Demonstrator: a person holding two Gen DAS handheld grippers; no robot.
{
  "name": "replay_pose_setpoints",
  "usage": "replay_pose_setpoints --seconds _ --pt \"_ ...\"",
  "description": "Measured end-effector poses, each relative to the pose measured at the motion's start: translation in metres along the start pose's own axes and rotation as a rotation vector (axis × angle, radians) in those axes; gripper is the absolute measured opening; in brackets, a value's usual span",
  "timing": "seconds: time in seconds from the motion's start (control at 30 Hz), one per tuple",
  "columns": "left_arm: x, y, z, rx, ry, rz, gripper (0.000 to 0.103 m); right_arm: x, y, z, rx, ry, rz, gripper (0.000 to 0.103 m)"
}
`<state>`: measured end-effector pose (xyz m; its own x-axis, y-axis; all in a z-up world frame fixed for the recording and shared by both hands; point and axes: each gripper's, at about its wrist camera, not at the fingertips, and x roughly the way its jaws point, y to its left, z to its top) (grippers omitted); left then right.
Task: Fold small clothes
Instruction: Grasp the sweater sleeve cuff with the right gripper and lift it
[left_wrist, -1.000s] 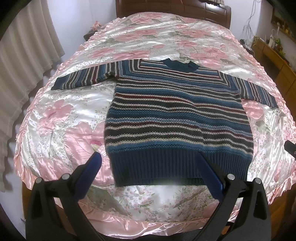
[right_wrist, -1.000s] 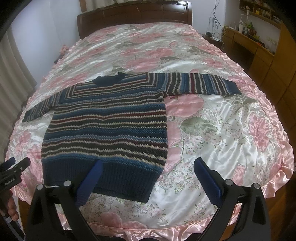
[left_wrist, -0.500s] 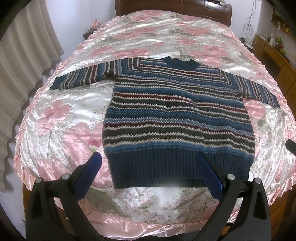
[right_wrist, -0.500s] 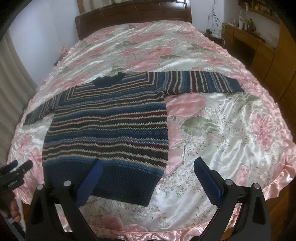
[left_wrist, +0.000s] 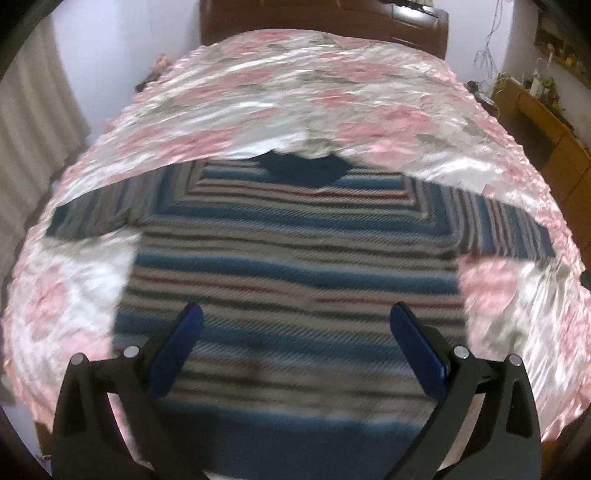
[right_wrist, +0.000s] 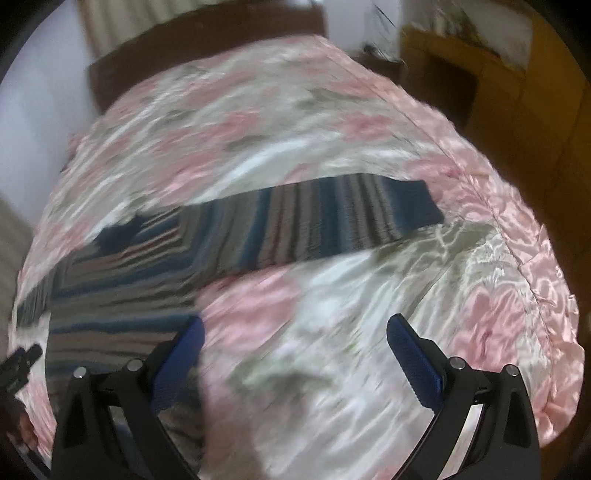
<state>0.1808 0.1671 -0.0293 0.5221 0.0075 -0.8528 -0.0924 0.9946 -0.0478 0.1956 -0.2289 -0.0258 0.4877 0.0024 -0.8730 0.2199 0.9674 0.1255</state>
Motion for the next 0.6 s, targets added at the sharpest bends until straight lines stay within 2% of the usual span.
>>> replay_pose_setpoints --seconds 0.13,0.3,0.43,0.5,0.6 --pt "0.035 -0.056 0.032 0.005 0.001 -0.038 0.100 0.056 -0.074 0.053 0.102 0.078 -0.011 0.099" --pt "0.073 -0.104 0.056 0.018 0.019 -0.071 0.100 0.115 -0.136 0.089 0.206 0.156 0.037 0.099" --pt "0.099 -0.119 0.062 0.025 0.052 -0.069 0.100 0.157 -0.160 0.104 0.213 0.196 0.002 0.099" --pt "0.107 -0.121 0.063 0.030 0.048 -0.059 0.100 0.174 -0.169 0.110 0.210 0.201 -0.030 0.095" --pt "0.121 -0.117 0.063 0.042 0.051 -0.029 0.100 0.195 -0.182 0.115 0.250 0.210 -0.022 0.091"
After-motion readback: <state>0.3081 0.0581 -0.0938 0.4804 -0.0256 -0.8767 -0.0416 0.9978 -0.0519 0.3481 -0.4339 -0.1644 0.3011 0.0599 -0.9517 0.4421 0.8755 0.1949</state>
